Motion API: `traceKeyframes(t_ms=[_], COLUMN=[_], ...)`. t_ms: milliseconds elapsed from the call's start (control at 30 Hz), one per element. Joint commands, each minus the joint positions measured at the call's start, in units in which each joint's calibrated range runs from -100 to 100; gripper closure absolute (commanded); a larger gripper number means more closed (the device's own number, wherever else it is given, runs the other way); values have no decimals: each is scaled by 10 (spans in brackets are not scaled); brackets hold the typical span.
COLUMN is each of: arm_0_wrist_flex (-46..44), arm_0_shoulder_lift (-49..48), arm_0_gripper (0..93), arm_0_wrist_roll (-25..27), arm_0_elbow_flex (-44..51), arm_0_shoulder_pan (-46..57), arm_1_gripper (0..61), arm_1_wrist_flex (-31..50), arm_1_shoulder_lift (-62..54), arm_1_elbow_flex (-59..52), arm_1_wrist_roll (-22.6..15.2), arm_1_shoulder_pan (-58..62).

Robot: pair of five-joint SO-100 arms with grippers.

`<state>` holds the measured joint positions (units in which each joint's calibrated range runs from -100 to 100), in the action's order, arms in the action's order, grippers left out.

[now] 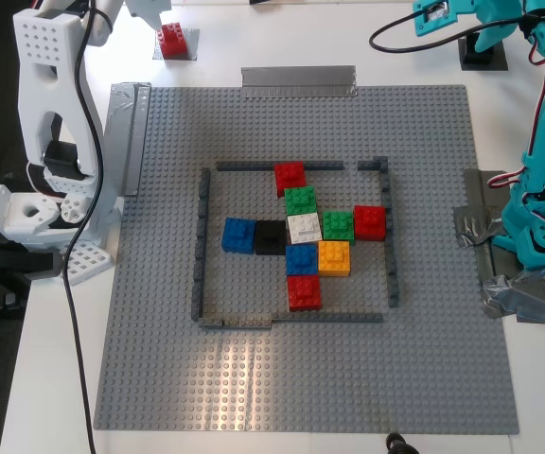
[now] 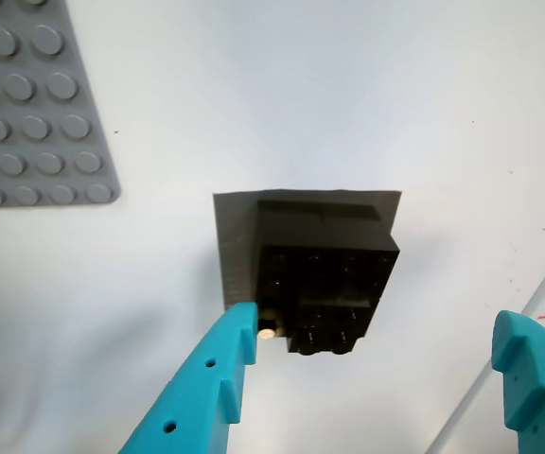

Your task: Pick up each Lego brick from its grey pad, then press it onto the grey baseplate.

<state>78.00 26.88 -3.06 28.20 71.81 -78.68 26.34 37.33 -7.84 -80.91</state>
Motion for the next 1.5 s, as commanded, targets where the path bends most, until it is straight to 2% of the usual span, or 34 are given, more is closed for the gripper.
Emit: traceKeyframes(t_ms=[0, 500, 733, 1467], arm_0_wrist_flex=[-2, -3, -3, -3], arm_0_shoulder_lift=[-3, 0, 0, 11], arm_0_gripper=[654, 655, 761, 768], arm_0_wrist_roll=[1, 1, 1, 2], arm_0_elbow_flex=[21, 18, 20, 22], arm_0_shoulder_pan=[7, 15, 15, 27], arm_1_gripper=[396, 406, 408, 415], arm_1_wrist_flex=[16, 61, 76, 98], arm_1_shoulder_lift=[-75, -42, -23, 21], arm_1_elbow_flex=[-31, -42, -43, -39], arm_1_wrist_roll=[-7, -10, -11, -12], arm_1_shoulder_pan=[16, 26, 23, 14])
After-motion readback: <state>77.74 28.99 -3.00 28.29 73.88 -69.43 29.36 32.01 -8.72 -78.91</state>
